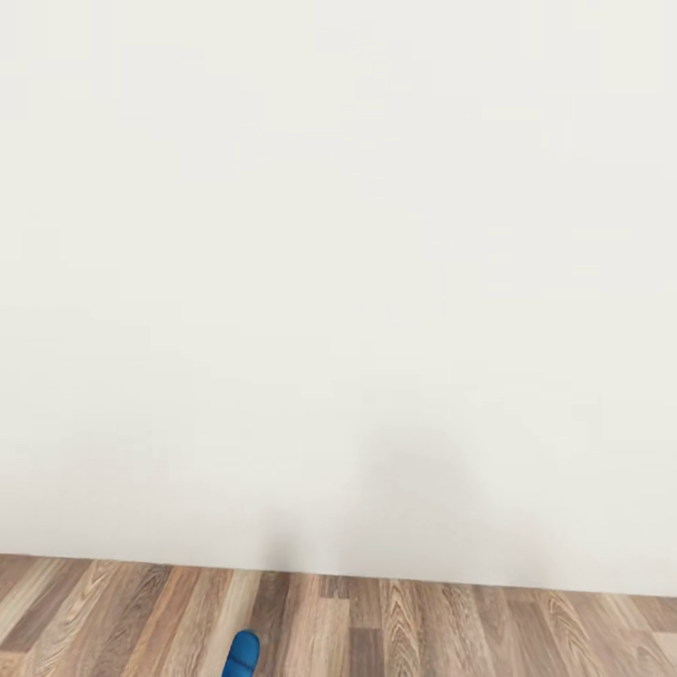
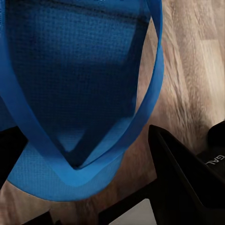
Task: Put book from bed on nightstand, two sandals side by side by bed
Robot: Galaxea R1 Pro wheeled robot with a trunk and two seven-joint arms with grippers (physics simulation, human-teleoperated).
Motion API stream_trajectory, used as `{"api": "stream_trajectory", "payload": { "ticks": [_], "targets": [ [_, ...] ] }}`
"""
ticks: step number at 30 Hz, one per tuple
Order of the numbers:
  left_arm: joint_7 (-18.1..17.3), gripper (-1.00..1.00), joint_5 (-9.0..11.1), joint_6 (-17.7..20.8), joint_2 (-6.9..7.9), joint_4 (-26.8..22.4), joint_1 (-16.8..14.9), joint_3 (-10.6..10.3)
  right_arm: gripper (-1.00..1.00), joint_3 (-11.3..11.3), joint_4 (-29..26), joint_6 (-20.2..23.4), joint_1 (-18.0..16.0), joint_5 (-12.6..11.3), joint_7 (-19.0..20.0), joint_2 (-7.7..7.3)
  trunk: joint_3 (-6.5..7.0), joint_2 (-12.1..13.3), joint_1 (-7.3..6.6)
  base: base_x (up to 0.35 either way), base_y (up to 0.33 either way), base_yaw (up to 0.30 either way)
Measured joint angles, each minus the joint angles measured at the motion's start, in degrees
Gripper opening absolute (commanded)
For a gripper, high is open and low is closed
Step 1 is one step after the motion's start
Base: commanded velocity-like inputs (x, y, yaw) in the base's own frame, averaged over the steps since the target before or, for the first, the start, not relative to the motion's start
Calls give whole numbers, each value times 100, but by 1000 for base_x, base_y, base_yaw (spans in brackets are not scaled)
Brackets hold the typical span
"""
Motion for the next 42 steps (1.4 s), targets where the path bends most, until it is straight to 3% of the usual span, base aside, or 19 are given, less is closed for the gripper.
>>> {"api": "stream_trajectory", "payload": {
  "ticks": [35, 42],
  "targets": [
    [0, -100, 7, 17, -99, 0, 0, 8, 100, 9, 0, -7, 0, 2, -8, 25, 0, 0, 0, 0, 0, 292],
    [26, -100, 1, 9, -116, 8, -1, -3, 100, 14, 23, -8, 0, 8, -7, 26, 0, 0, -1, 26, 0, 149]
  ]
}}
